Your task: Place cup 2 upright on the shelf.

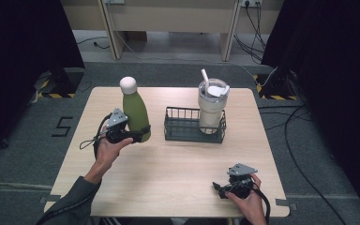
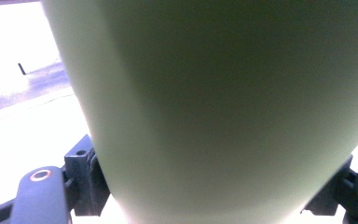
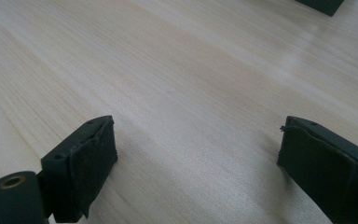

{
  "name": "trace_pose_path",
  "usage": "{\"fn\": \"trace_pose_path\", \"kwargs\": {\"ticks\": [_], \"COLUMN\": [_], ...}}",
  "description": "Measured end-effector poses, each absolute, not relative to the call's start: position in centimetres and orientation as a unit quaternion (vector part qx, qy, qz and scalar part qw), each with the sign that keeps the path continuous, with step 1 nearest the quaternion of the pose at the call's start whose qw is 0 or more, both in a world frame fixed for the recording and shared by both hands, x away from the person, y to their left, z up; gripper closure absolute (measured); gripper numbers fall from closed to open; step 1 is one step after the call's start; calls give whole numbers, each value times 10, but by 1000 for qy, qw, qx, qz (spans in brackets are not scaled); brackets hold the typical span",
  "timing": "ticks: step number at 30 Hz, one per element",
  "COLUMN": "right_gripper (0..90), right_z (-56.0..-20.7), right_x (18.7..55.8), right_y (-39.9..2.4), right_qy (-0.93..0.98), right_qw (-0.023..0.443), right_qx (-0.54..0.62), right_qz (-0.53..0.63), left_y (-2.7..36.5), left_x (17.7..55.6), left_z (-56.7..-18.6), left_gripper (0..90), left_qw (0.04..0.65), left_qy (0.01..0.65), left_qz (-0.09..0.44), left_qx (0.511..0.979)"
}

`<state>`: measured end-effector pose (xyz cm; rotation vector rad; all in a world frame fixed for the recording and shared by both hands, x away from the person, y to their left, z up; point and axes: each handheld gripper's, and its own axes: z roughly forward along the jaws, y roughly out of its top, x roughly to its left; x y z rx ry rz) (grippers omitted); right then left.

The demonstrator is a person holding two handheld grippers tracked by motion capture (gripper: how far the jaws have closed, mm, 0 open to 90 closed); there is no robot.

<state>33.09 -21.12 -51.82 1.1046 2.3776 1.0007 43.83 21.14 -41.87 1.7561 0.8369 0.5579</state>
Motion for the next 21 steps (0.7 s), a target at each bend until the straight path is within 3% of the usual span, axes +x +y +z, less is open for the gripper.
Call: {"fn": "trace_pose_path", "kwargs": {"ticks": [21], "right_gripper": [113], "right_z": [-518], "right_x": [331], "right_y": [-211], "right_qy": [836], "right_qw": [166], "right_qx": [388], "right_qz": [351], "left_y": [186], "left_x": [454], "left_z": [-401], "left_gripper": [205], "left_qw": [533], "left_qy": [334], "left_qz": [228], "left_qx": [743]}}
